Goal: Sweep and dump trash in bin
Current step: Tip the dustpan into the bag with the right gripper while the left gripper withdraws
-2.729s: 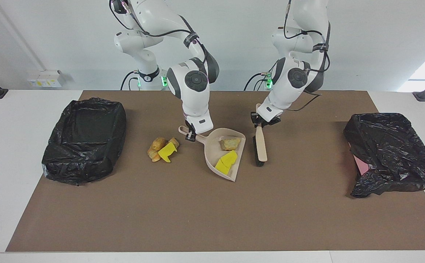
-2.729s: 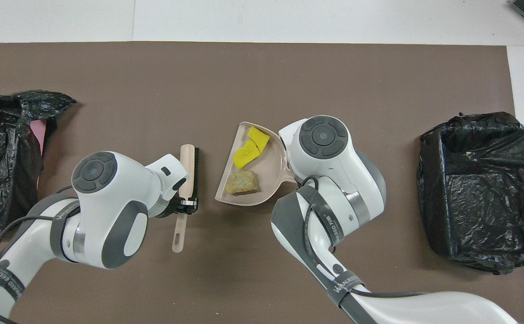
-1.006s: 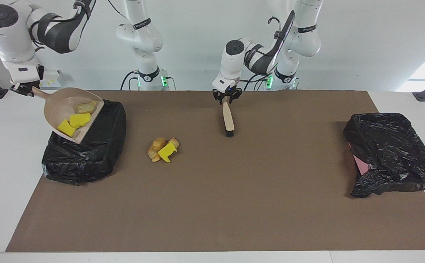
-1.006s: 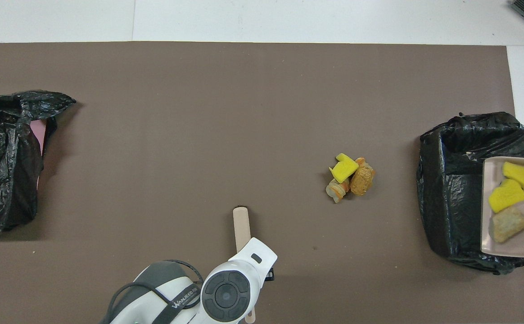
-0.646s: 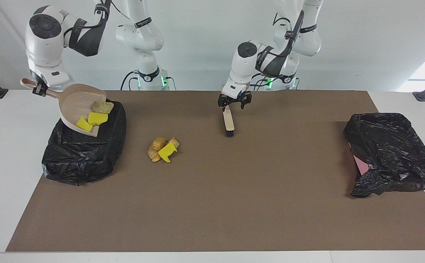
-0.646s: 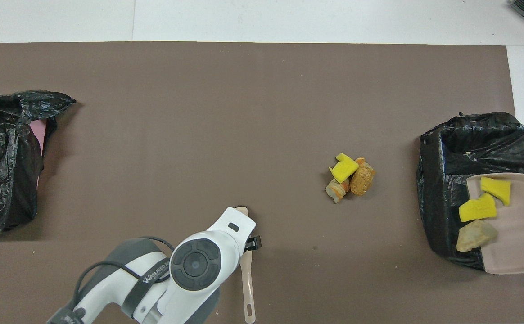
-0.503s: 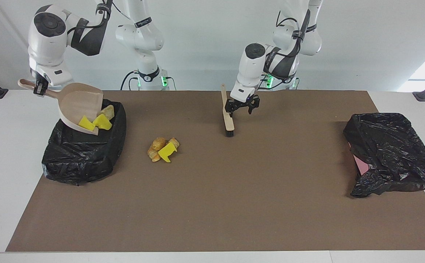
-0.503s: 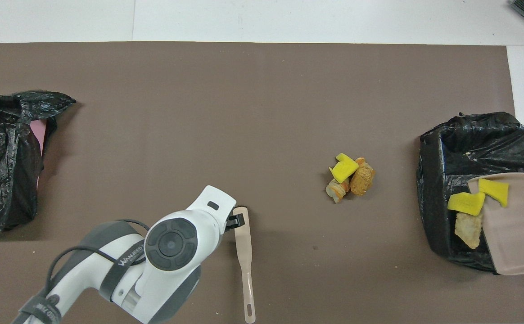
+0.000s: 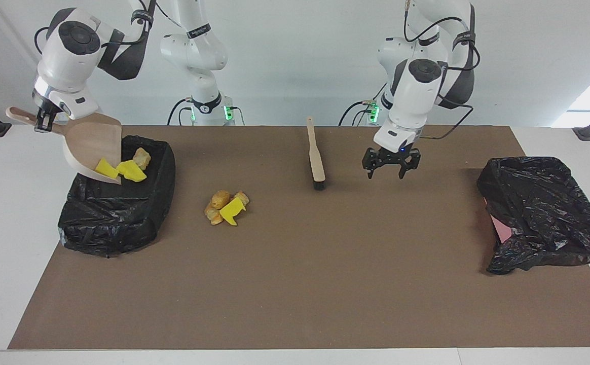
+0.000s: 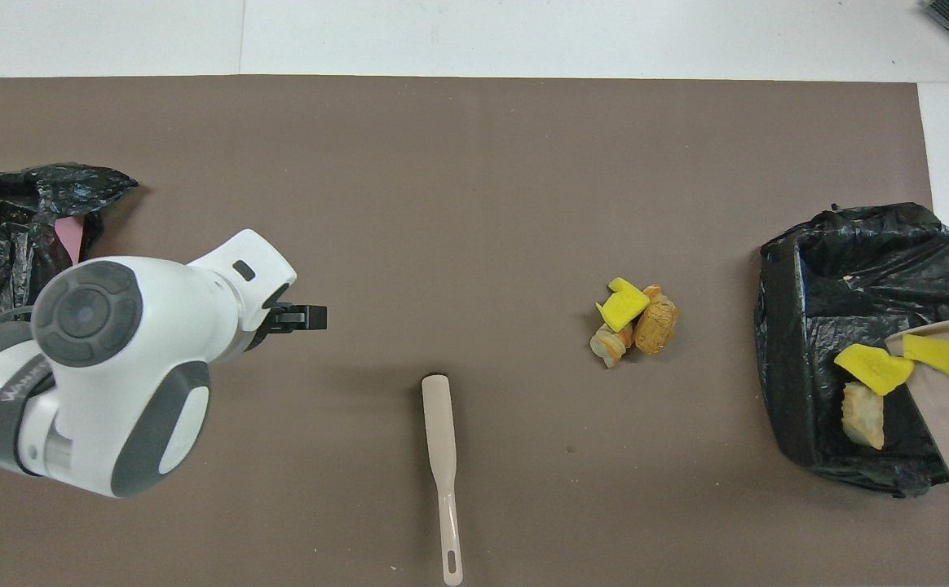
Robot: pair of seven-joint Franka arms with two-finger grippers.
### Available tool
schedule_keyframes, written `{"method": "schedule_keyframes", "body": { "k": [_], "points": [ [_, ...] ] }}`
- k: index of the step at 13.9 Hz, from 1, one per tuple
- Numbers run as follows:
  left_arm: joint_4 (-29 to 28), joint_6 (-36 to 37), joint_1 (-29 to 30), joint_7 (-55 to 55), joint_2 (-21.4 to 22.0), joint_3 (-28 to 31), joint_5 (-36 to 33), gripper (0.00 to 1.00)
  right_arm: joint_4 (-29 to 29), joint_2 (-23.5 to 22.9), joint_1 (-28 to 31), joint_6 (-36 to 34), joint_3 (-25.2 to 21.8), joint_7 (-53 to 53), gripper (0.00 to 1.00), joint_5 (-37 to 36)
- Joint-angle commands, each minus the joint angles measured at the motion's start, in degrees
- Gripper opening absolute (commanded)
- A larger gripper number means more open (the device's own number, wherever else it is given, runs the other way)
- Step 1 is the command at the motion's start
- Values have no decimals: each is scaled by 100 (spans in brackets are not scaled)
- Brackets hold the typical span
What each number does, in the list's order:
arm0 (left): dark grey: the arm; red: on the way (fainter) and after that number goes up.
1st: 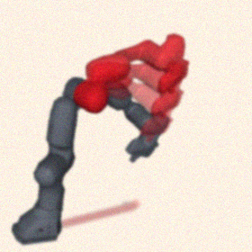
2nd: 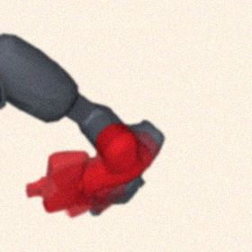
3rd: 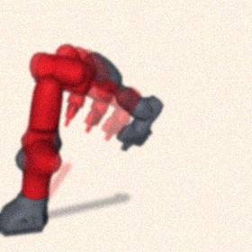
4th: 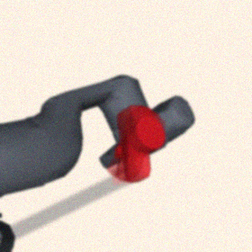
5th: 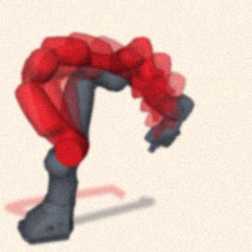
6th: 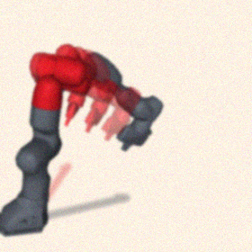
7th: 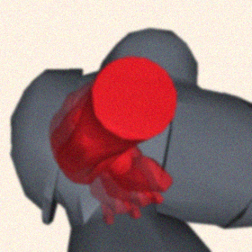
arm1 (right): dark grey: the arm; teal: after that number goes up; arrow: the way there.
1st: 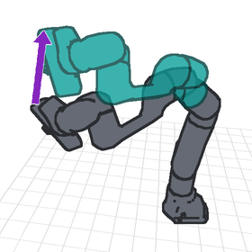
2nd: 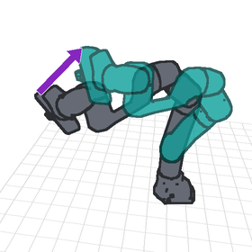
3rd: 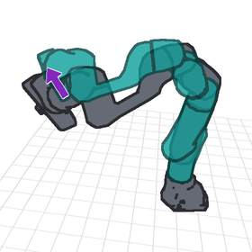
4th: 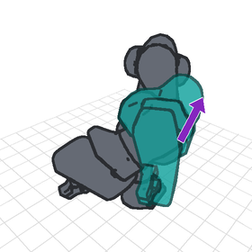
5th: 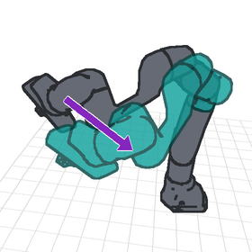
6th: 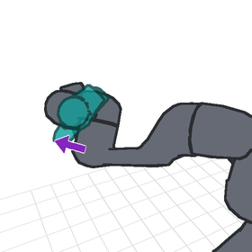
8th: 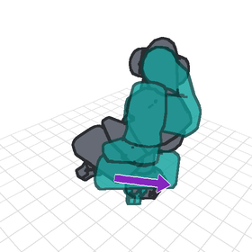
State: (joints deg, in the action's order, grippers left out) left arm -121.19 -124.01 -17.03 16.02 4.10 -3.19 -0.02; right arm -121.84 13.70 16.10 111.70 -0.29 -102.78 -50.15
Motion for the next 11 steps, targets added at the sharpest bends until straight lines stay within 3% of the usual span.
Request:
{"method": "schedule_keyframes", "body": {
  "k": [1,5,7,11],
  "points": [
    [655,578,453,-684,-207,-76,-95,100,-120,160,25,123,11,-435,0,-284],
    [1430,1369,1182,-1625,-392,-76,-60,100,-312,343,-150,62,90,-393,0,-819],
    [1510,1502,1604,-1813,-367,-76,28,100,-567,598,-370,-8,99,-70,0,-1284],
    [2159,2397,1817,-1796,-384,-59,-15,100,-927,967,-659,-500,178,969,0,-1662]
  ]
}}
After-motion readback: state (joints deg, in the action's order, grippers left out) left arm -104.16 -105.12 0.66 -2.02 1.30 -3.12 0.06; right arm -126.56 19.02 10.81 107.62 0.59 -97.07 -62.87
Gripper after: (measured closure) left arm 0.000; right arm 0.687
